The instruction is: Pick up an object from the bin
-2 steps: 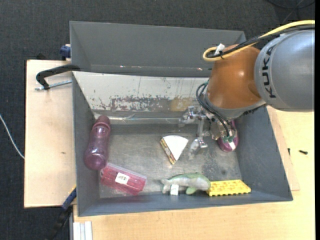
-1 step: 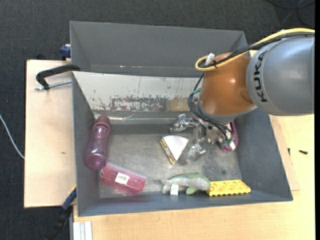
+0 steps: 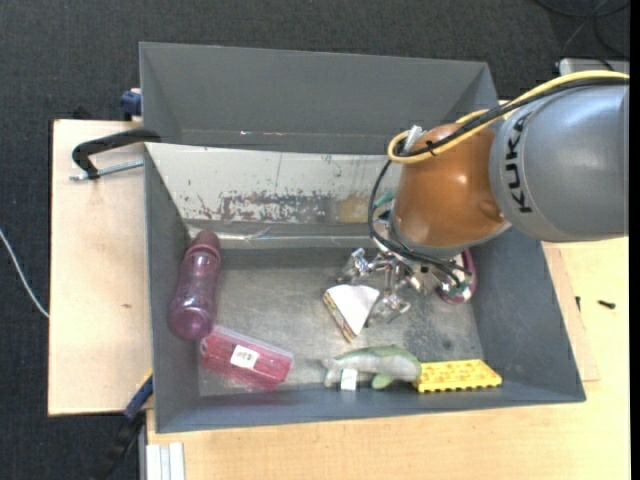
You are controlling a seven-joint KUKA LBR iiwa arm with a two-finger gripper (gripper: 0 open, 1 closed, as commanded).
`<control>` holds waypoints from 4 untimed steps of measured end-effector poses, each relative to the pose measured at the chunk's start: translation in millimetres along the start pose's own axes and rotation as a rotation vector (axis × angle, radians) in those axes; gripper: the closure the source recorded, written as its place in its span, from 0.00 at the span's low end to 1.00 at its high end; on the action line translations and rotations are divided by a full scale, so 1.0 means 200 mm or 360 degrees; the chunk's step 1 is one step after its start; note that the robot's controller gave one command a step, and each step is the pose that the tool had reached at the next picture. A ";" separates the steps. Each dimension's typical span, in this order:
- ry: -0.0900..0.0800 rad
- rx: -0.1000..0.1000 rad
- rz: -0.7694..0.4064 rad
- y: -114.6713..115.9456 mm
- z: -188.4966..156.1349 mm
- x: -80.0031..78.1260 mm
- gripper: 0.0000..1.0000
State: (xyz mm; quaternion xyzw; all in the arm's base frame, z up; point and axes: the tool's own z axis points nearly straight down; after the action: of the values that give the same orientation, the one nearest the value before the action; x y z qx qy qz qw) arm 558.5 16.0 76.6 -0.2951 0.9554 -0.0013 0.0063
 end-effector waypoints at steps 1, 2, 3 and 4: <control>0.0000 0.0000 0.0000 0.00 0.00 0.00 1.00; 0.0009 -0.0008 -0.0013 -0.08 -0.48 -0.01 1.00; 0.0010 -0.0008 -0.0014 -0.08 -0.48 -0.01 1.00; 0.0011 -0.0010 -0.0014 -0.07 -0.48 -0.01 1.00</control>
Offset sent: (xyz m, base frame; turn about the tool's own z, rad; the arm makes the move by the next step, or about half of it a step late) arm 0.0084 -0.0123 0.0941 -0.0103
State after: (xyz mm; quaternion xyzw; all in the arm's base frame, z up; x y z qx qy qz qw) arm 567.5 4.8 173.4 -0.2994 0.9541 0.0006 0.0021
